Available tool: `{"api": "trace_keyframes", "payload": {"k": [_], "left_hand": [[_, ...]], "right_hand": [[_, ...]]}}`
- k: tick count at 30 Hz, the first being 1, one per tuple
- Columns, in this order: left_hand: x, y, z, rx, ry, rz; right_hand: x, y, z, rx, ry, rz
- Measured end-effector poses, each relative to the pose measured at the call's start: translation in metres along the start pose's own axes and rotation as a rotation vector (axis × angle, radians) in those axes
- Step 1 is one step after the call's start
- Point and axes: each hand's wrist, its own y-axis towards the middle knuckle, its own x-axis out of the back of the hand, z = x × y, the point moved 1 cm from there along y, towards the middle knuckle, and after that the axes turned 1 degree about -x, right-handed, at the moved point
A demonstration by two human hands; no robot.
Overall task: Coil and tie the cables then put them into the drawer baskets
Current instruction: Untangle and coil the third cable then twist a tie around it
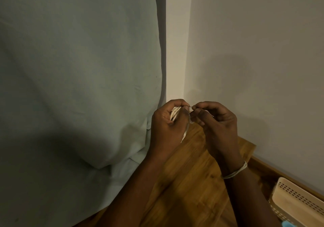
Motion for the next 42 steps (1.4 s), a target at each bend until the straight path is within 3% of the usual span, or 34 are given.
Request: {"api": "trace_keyframes", "payload": {"k": [10, 18, 23, 31, 42], "left_hand": [[-0.005, -0.002, -0.018, -0.050, -0.023, -0.067], [-0.009, 0.003, -0.057, -0.135, -0.059, -0.044], [-0.010, 0.006, -0.084, -0.228, -0.090, -0.053], [-0.009, 0.005, -0.107, -0.342, -0.104, -0.074], [-0.004, 0.000, -0.123, -0.400, -0.074, -0.109]], "right_hand": [[-0.006, 0.002, 0.018, -0.056, 0.104, -0.032], [-0.006, 0.008, 0.049, 0.183, -0.146, 0.018], [-0.007, 0.008, 0.077, 0.309, -0.175, 0.046], [-0.010, 0.005, 0.103, 0.295, -0.010, 0.059], [-0.019, 0.002, 0.115, 0.439, -0.157, 0.025]]}}
